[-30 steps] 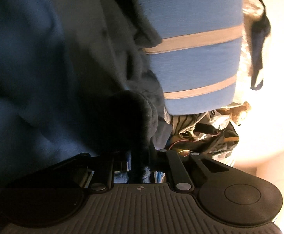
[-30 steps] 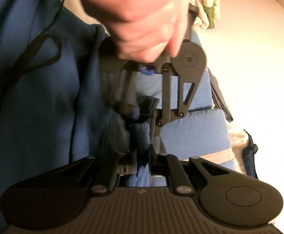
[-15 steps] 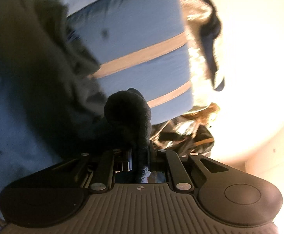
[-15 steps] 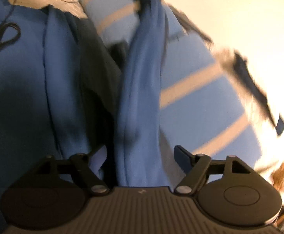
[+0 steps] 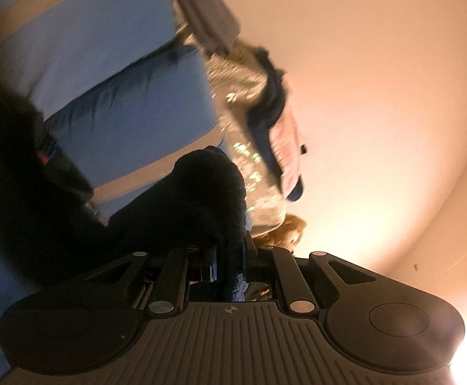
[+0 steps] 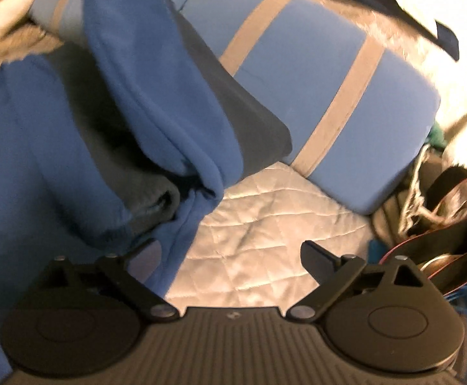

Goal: Fold clothes

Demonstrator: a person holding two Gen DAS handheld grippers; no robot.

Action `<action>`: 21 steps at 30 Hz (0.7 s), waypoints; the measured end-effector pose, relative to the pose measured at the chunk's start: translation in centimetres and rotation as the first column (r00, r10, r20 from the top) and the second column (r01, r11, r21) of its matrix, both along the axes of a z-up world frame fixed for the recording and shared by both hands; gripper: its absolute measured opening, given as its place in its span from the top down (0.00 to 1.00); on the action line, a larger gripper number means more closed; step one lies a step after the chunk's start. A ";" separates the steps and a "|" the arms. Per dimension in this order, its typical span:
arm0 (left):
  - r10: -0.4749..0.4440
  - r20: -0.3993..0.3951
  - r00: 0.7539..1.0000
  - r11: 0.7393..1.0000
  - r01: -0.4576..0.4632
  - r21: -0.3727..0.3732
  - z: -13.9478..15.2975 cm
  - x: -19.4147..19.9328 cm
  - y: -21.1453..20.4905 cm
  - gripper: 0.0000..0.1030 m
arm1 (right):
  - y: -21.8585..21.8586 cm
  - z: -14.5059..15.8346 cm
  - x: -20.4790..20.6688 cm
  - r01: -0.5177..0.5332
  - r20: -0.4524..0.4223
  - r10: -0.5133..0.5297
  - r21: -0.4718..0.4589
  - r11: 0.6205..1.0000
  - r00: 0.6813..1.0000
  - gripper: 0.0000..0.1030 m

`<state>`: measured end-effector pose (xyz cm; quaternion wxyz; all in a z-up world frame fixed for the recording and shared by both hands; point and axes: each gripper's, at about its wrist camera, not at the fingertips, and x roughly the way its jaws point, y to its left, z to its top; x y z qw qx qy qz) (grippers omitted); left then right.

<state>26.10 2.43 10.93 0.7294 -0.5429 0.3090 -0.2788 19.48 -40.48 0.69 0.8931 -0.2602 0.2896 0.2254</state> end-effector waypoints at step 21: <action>0.053 0.122 0.991 0.996 -0.044 -0.077 3.6 2.2 2.3 0.87 | 6.8 -2.5 8.6 0.057 0.009 -0.057 0.018 0.998 0.998 0.23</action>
